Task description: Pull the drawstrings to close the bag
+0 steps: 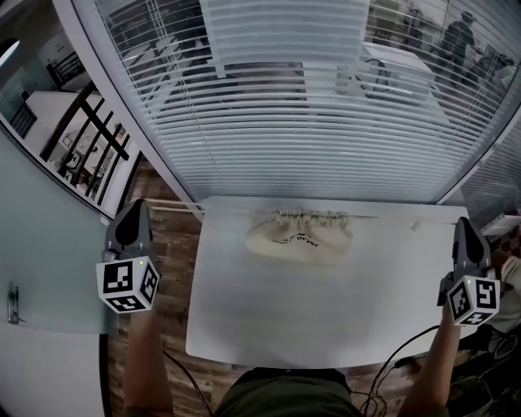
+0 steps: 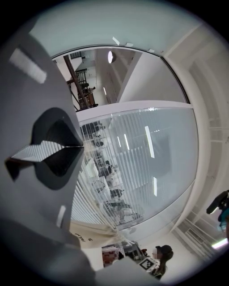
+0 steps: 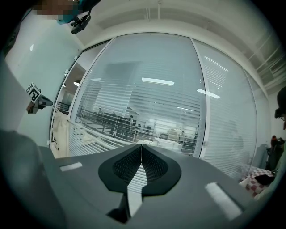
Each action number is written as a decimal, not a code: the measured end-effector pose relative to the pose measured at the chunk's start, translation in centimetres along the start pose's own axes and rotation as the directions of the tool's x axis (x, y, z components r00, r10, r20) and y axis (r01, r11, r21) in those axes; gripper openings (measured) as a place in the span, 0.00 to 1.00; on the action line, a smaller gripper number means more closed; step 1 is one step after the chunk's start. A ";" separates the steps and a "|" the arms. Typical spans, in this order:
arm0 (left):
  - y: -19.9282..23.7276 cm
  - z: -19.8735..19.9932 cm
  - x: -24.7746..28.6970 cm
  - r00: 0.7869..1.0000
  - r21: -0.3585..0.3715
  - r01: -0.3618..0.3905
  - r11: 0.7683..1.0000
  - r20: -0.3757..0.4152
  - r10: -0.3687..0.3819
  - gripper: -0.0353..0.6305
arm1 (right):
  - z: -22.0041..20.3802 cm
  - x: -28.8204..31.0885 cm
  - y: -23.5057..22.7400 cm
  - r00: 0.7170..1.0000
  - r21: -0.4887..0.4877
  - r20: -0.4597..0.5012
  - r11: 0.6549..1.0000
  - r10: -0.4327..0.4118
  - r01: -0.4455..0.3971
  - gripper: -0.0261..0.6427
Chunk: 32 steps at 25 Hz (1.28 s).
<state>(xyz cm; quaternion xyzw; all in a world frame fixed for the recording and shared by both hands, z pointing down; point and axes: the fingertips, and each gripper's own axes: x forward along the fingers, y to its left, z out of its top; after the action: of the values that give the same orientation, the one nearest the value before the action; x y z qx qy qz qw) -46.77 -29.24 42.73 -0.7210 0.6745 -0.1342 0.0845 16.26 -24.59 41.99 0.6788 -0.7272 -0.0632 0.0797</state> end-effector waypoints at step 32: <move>0.0 5.3 0.7 0.986 -0.093 0.067 0.993 0.159 -0.052 0.07 | 3.8 1.7 2.4 0.995 0.035 0.078 0.997 0.069 -0.071 0.06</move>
<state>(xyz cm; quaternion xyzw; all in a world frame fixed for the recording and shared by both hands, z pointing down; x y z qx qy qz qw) -45.08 -30.22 37.77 -0.7524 0.6498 -0.0461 0.0976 13.08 -26.18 38.79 0.6513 -0.7542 -0.0728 0.0410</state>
